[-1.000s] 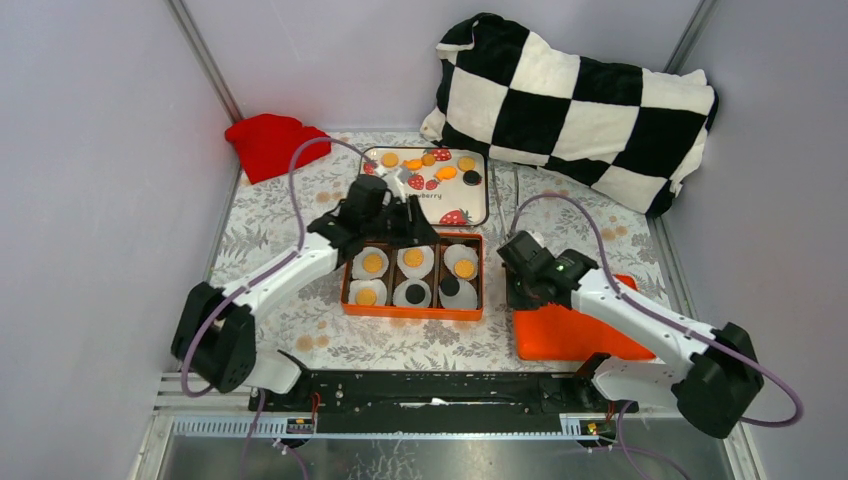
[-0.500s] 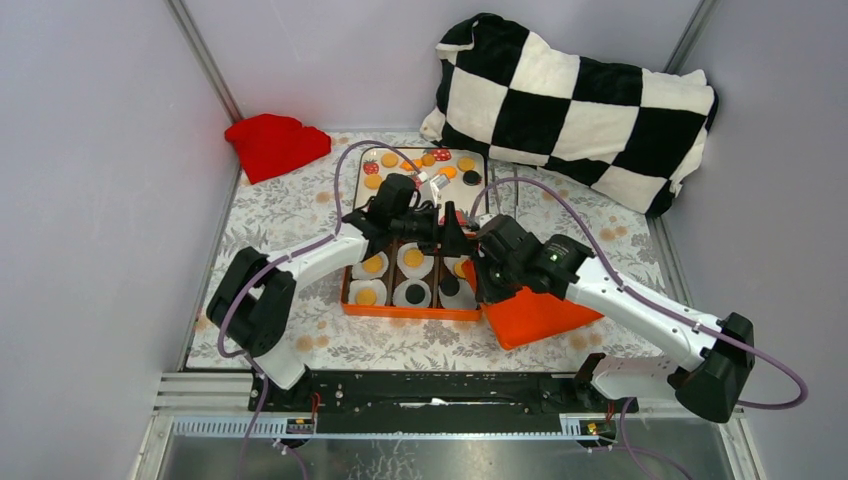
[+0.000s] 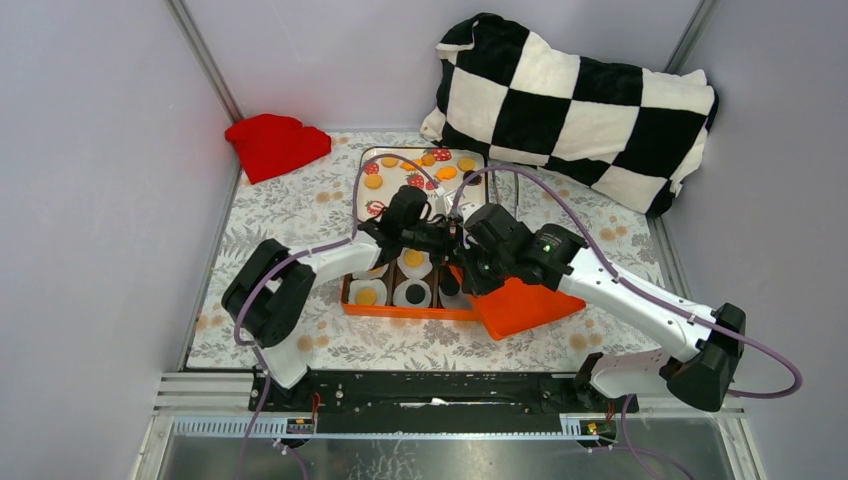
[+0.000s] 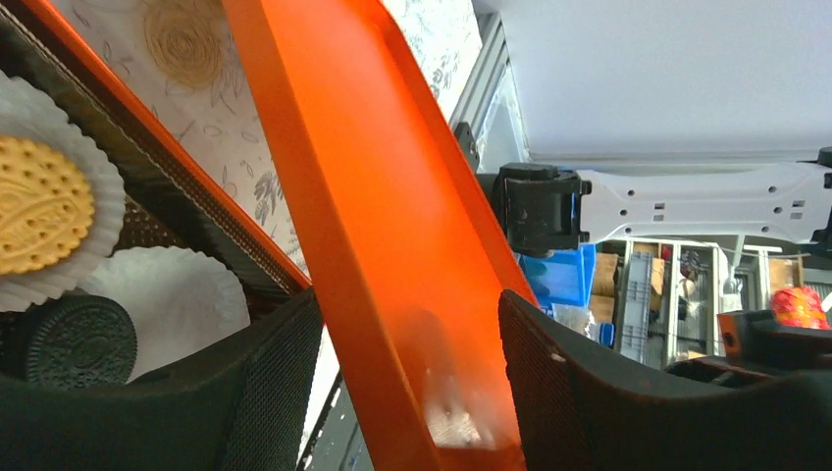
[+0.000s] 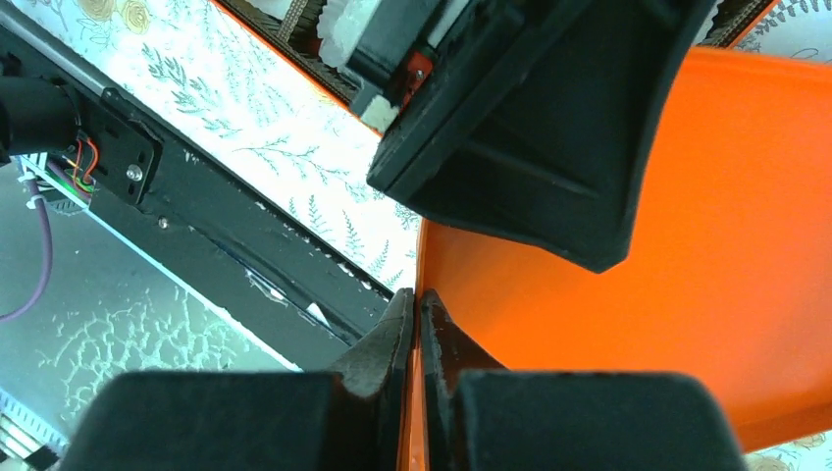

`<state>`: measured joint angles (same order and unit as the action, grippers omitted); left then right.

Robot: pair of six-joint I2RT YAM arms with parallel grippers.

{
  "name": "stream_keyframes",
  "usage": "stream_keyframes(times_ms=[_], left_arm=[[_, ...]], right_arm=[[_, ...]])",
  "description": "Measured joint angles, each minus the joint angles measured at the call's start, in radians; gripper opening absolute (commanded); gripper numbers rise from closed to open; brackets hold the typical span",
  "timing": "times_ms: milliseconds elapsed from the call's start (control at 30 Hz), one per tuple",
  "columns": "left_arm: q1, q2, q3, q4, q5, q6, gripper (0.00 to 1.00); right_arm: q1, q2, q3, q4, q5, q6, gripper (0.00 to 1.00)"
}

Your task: Pack the cookies

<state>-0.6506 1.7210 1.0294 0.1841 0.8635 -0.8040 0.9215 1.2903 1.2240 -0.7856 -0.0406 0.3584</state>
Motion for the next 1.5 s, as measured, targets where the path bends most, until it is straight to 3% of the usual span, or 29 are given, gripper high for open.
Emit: stream_keyframes(times_ms=[233, 333, 533, 700, 1033, 1233, 1500], left_arm=[[-0.018, 0.032, -0.027, 0.050, 0.031, -0.079, 0.17], [-0.017, 0.028, -0.013, 0.093, 0.047, -0.113, 0.07], [-0.024, 0.043, -0.013, 0.050, 0.024, -0.053, 0.04], [-0.024, 0.058, -0.003, -0.034, 0.001, -0.016, 0.03], [-0.021, 0.127, 0.306, -0.288, -0.077, 0.024, 0.04], [-0.015, 0.127, 0.396, -0.395, -0.117, 0.059, 0.04], [-0.013, 0.122, 0.397, -0.480, -0.131, 0.074, 0.04]], right_arm=[[0.015, 0.032, 0.011, -0.058, -0.005, -0.010, 0.06], [0.022, 0.047, 0.008, -0.071, -0.003, -0.015, 0.21], [0.024, 0.019, 0.031, -0.037, 0.078, -0.026, 0.50], [0.079, 0.005, 0.114, -0.071, 0.211, -0.034, 0.63], [0.348, 0.227, 0.203, -0.237, 0.564, 0.055, 0.59], [0.361, 0.288, 0.174, -0.268, 0.684, 0.114, 0.51], [0.364, 0.406, 0.164, -0.374, 0.890, 0.273, 0.51]])
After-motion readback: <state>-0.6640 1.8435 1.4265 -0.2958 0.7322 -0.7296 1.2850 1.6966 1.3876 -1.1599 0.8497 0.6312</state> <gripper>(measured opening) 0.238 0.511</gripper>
